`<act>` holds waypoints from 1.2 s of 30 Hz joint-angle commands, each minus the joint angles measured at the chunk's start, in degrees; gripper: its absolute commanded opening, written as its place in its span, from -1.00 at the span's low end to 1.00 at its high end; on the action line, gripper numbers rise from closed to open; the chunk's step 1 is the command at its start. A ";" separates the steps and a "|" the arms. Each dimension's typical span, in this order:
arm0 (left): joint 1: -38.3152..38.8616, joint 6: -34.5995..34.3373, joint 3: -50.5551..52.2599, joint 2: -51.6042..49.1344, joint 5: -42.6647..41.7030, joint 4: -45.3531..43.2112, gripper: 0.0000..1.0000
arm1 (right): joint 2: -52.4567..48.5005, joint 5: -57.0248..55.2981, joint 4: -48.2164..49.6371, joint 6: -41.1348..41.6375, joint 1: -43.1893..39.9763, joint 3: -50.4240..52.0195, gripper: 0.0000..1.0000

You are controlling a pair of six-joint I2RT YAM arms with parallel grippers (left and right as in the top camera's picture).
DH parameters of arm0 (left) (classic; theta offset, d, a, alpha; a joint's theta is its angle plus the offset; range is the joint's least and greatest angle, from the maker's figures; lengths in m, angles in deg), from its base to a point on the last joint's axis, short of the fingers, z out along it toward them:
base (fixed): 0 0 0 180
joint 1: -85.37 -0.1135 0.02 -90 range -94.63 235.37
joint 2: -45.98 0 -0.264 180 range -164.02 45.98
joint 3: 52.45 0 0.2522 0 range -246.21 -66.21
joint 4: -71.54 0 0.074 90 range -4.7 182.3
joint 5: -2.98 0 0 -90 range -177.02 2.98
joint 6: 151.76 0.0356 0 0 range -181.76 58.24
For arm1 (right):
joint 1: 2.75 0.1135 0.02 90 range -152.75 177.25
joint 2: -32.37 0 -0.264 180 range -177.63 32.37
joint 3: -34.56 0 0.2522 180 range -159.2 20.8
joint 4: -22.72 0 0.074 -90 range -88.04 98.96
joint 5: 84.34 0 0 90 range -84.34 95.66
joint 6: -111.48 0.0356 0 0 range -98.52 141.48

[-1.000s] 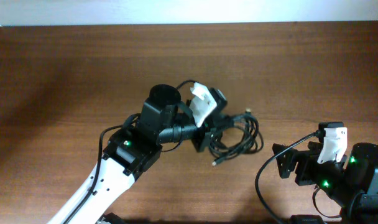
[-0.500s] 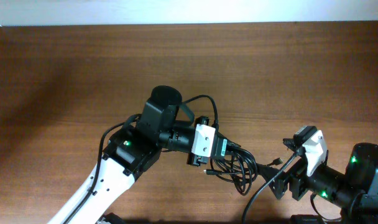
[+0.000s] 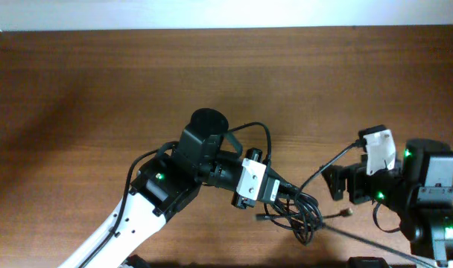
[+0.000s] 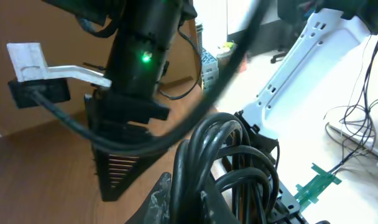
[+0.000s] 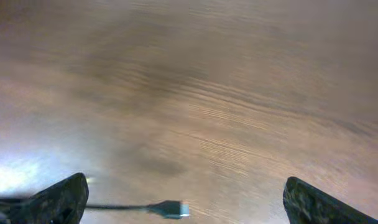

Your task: Untangle cables

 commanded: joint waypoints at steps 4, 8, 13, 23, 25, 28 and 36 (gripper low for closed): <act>-0.72 -2.64 -0.44 1.20 3.91 0.94 -1.00 | -0.70 3.02 0.00 4.02 -0.11 -1.14 0.97; -3.61 -14.47 -0.44 1.20 14.80 0.22 -1.00 | 0.28 19.69 -3.26 -6.03 -0.11 -1.14 0.97; -4.31 -16.24 -0.44 1.20 15.10 -1.51 -1.00 | 0.28 28.55 -4.57 -12.57 -0.11 -1.14 0.97; -4.13 -17.05 -0.44 1.18 -5.84 -1.88 -1.00 | -4.46 20.24 5.25 -4.92 -0.13 -1.11 0.98; -4.13 -17.07 -0.44 1.18 -8.15 -1.79 -1.00 | -6.73 19.17 9.01 -0.74 -0.13 -1.11 0.98; -3.65 -17.05 -0.44 1.18 -9.38 -0.96 -1.00 | -9.57 18.86 12.41 3.54 -0.13 -1.11 0.98; -3.72 -29.22 -0.44 1.20 14.21 -1.05 -1.00 | -5.40 -2.64 4.39 6.82 -0.17 -1.14 0.98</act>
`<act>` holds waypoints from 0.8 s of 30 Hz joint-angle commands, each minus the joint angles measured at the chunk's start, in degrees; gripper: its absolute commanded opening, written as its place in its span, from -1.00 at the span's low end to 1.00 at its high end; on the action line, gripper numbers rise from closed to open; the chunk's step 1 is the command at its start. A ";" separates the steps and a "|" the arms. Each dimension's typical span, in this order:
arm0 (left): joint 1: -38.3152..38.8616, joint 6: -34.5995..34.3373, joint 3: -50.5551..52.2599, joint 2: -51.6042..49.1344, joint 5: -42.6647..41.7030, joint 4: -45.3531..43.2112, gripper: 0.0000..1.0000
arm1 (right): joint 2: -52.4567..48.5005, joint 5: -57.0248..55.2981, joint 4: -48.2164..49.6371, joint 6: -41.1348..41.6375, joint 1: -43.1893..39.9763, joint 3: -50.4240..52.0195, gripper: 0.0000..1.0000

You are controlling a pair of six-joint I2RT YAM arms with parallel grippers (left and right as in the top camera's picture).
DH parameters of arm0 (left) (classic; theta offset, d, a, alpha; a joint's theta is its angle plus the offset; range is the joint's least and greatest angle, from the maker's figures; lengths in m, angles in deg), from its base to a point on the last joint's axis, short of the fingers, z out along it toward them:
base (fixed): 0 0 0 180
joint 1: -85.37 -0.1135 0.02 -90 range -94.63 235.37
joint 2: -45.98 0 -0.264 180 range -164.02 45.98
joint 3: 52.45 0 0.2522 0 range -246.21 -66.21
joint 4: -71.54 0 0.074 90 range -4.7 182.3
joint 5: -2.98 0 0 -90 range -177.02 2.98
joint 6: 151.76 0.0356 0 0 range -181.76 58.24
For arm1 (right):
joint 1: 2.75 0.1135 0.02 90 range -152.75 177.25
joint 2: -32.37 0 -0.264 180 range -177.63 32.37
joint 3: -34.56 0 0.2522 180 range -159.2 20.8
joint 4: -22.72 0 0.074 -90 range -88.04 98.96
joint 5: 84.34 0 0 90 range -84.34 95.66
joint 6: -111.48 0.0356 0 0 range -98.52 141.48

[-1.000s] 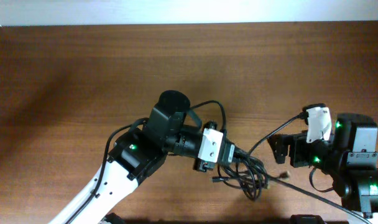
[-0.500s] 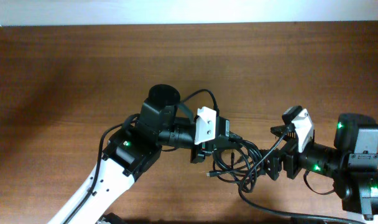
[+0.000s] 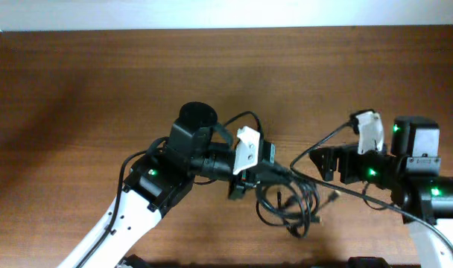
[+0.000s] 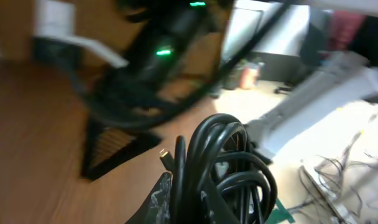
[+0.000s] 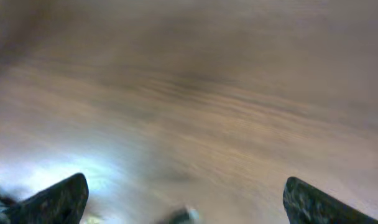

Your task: Untangle cables

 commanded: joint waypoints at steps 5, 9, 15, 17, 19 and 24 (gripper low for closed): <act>0.09 -23.41 -0.44 0.98 34.03 -3.21 -1.00 | 12.96 -0.31 -2.08 3.10 -0.11 -0.96 0.98; 0.13 -42.84 -0.44 0.98 43.34 -6.95 -1.00 | 15.78 4.98 -2.95 3.08 -0.11 -0.96 0.97; 0.28 -73.90 -0.44 0.87 48.94 -7.23 -1.00 | 15.72 11.80 -2.47 8.57 -0.11 -0.96 0.98; 0.31 -76.94 -0.44 0.87 50.42 -7.13 -1.00 | 15.72 12.24 -2.25 10.19 -0.09 -0.96 0.98; 1.18 -78.51 -0.44 0.87 50.47 -7.13 -1.00 | 15.72 11.47 -2.08 10.19 -0.11 -0.96 0.98; 8.00 -79.69 -0.44 0.87 57.92 -7.26 -1.00 | 15.72 3.04 -1.75 13.64 -0.11 -0.96 0.97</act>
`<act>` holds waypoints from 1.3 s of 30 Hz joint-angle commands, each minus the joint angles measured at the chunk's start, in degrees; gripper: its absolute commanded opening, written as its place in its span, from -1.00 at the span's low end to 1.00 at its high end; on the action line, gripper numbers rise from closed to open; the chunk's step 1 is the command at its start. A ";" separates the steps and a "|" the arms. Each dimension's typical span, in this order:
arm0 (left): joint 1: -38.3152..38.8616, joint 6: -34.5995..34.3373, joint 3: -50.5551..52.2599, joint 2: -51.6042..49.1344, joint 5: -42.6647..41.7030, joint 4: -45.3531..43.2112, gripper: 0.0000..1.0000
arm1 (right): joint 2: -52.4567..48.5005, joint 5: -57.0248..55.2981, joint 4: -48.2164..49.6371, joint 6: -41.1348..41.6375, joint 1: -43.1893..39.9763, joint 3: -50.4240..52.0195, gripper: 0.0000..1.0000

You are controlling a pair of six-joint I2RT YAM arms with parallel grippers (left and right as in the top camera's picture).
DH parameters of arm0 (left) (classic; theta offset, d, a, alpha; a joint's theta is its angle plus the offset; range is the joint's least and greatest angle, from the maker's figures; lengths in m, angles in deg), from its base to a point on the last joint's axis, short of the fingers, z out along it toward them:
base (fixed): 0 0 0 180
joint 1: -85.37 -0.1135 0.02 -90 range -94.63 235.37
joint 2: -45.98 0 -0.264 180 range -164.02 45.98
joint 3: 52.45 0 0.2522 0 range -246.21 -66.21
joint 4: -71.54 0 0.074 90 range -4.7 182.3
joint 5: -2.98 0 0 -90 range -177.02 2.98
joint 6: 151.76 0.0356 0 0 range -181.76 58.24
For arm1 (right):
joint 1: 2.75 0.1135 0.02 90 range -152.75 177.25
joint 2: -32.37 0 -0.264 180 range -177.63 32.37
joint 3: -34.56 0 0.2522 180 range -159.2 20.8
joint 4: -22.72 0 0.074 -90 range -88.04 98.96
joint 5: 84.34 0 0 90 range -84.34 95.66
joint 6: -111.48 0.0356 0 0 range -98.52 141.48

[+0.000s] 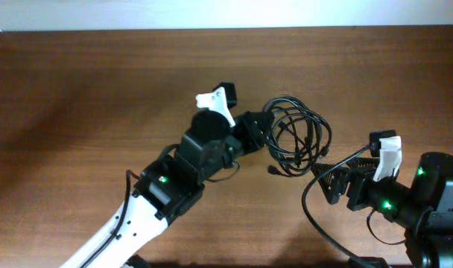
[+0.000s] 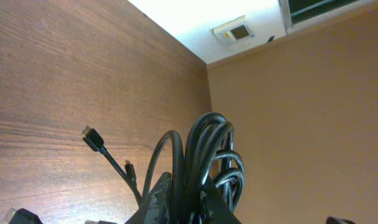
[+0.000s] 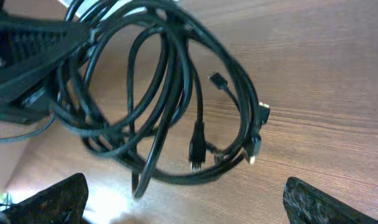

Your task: Untangle cables

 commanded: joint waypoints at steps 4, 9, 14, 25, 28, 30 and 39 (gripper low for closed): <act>2.99 -1.38 -0.50 0.90 1.57 -2.78 -1.00 | 0.17 -11.76 -2.62 1.55 -0.11 -0.96 0.97; 4.07 -1.42 -0.50 0.90 -3.45 -7.87 -1.00 | -2.62 -17.64 -2.75 1.55 -0.11 -0.94 0.98; 4.11 -1.44 -0.50 0.90 -5.75 -7.80 -1.00 | -5.09 -17.97 -2.73 1.55 -0.11 -0.94 0.97; -4.28 1.20 -0.50 11.89 -5.70 -7.02 -1.00 | -5.09 -26.69 -6.69 2.62 -0.11 -0.94 0.97; -8.57 1.22 -0.50 15.26 -5.70 -6.49 -1.00 | -5.09 -26.69 -6.69 2.62 -0.11 -0.94 0.98; -11.26 1.20 -0.50 16.28 -5.70 -5.60 -1.00 | -5.09 -26.71 -6.71 2.62 -0.11 -0.94 0.97; -15.93 1.18 -0.50 16.63 -5.31 -4.07 -1.00 | -5.09 -28.15 -7.30 2.62 -0.11 -0.94 0.98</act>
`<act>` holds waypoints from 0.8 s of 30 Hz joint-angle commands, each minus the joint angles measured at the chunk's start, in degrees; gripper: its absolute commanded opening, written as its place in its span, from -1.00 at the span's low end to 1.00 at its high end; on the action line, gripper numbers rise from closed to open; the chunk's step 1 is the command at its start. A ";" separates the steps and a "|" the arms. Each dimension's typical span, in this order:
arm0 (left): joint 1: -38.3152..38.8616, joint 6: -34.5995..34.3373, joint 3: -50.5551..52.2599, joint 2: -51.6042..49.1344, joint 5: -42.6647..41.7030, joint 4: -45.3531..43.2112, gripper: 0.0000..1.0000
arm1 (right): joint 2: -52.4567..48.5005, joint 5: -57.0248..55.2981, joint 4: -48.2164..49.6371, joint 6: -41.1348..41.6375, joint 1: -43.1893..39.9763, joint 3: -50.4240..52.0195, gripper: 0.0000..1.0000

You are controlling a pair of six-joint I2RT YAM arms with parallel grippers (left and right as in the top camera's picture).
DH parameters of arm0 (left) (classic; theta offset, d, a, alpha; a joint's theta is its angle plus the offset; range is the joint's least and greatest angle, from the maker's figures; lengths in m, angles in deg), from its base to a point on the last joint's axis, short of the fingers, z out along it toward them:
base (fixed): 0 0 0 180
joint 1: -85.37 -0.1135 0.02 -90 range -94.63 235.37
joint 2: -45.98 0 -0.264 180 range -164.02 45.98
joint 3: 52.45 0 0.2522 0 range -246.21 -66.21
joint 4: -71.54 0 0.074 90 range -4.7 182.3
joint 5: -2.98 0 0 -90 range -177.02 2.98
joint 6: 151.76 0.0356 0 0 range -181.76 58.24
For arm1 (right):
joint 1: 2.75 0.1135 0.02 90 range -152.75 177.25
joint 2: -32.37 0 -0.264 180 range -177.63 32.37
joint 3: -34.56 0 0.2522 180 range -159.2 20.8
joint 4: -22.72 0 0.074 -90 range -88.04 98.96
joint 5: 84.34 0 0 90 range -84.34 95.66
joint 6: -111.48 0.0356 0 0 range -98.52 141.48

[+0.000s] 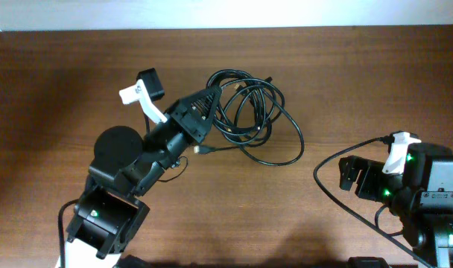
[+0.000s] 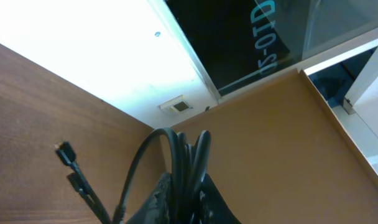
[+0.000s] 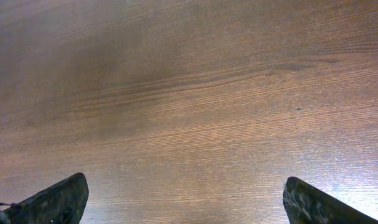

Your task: Untangle cables

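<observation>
A tangled bundle of black cables [image 1: 245,119] spreads over the table's back middle, one wide loop reaching right. My left gripper [image 1: 203,106] is shut on the bundle's left side. In the left wrist view several strands [image 2: 188,155] run up between its fingers [image 2: 159,196], and a loose plug [image 2: 65,151] hangs at the left. That camera points up at wall and ceiling. My right gripper [image 1: 355,176] stands open at the right front, apart from the bundle. Its wrist view shows both fingertips [image 3: 59,199] wide apart over bare wood, gripper [image 3: 186,205] holding nothing.
The brown wooden table [image 1: 62,89] fills the overhead view, its back edge against a pale wall. A thin black lead [image 1: 327,160] of the right arm curves beside the right gripper. The left arm's body [image 1: 118,179] covers the front left.
My left gripper has moved back and to the left with the bundle still in it. The cables have left the right wrist view, which now shows bare wood. The right gripper stays open.
The left gripper was shut on the bundle near the table's front, close by the open right gripper. Then it held the bundle at mid-table, loops spread before the right wrist camera. Now the bundle is at the back middle, away from the right gripper.
</observation>
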 commanded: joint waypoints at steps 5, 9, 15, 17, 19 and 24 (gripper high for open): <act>-0.63 5.51 -1.18 0.83 -1.01 6.88 -1.00 | 0.07 1.90 1.16 0.13 -0.11 -0.22 0.98; -0.63 18.84 -1.18 0.72 -15.96 7.82 -1.00 | 0.07 3.43 5.73 0.13 -0.11 -0.24 0.98; -0.57 31.08 -1.18 -0.55 -31.17 9.79 -1.00 | 0.07 15.43 16.17 0.11 -0.11 -0.24 0.98; -0.52 32.09 -1.18 -1.07 -31.12 9.44 -1.00 | 0.00 19.34 17.64 0.11 -0.09 -0.24 0.98; -0.48 32.06 -1.18 -2.29 -31.15 7.13 -1.00 | -0.68 23.56 17.90 0.13 -0.09 -0.24 0.97; -0.48 32.02 -1.18 -7.30 -31.10 5.40 -1.00 | -3.28 34.01 17.84 0.11 -0.04 -0.24 0.98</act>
